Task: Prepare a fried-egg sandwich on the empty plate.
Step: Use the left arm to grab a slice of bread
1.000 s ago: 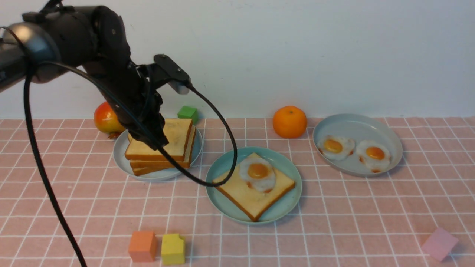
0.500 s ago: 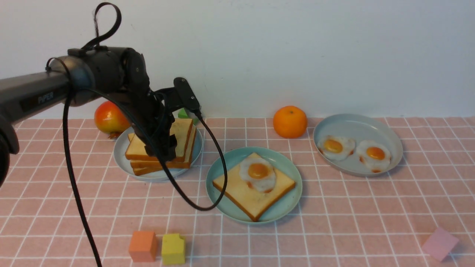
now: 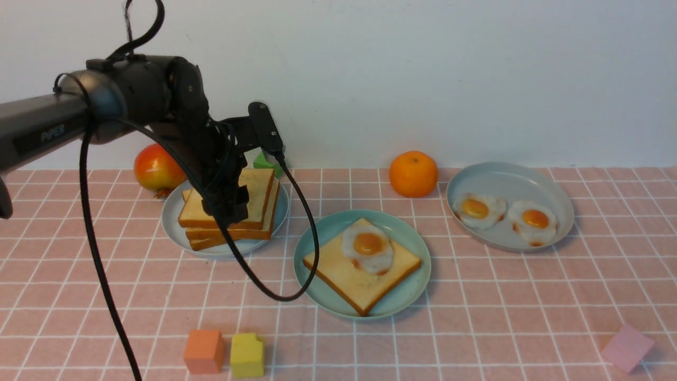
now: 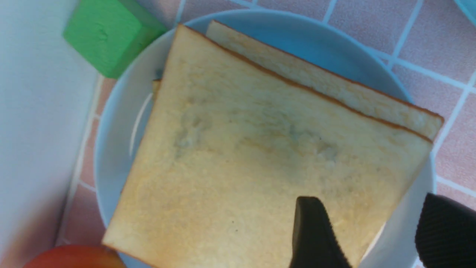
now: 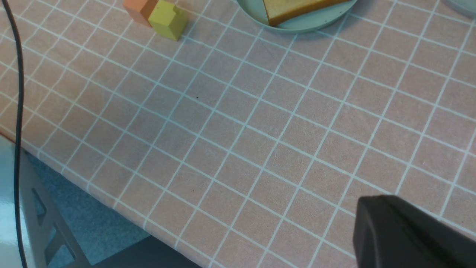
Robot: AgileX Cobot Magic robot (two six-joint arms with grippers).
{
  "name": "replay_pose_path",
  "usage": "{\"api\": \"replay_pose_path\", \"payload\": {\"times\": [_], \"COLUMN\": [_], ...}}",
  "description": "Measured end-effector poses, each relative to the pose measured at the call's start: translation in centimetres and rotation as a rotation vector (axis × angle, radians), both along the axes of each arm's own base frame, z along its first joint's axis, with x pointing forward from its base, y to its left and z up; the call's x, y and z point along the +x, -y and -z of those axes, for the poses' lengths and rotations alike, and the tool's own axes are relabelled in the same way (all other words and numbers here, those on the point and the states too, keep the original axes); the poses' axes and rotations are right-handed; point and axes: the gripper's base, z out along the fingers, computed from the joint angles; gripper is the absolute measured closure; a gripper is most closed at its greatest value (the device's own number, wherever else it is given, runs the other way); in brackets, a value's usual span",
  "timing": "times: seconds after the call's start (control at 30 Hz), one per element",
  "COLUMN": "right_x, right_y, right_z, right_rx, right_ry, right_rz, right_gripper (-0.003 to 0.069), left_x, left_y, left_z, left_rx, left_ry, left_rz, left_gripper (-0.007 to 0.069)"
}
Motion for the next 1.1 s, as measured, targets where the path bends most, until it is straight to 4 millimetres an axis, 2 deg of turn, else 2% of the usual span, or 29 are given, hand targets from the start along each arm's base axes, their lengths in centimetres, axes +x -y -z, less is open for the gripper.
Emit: {"api": "replay_pose_path", "payload": {"times": [0.13,0.3,0.4,0.6,0.73,1.0,1.1], "right_x": [0.0,0.0,0.0,0.0,0.0,0.0,0.0], "right_y": [0.0,0.0,0.0,-0.1,-0.1,-0.1,-0.1], "right_z": [0.0,0.0,-0.1,-0.1,-0.1,-0.1,-0.1], "right_rx": [0.002,0.005,0.006,0.008,0.009,0.010,0.012], "right_ry": [0.002,0.006,0.007,0.005,0.004,0.003,0.002], "right_rz": [0.000,0.000,0.000,-0.001,-0.002,-0.002,-0.003], "right_gripper": [0.0655,0.0652,0.0652,0.0652,0.0652,0.0651,0.0651], "left_x": [-0.2,0.2,0.8,1.0,1.0,1.1,1.2], "left_y": [0.0,0.1,0.1,0.1,0.1,0.2,0.2], "left_z": [-0.1,1.3,2.7,3.0,3.1,3.2,3.0], "left_rx": [0.009,0.029,0.040,0.052,0.051,0.026,0.011], "left_ry": [-0.010,-0.025,-0.022,-0.008,-0.004,-0.013,-0.011], "left_rz": [0.019,0.048,0.054,0.060,0.059,0.008,-0.019], "left_gripper": [0.0204,0.0204,0.0206,0.0230,0.0293,0.0526,0.0542]}}
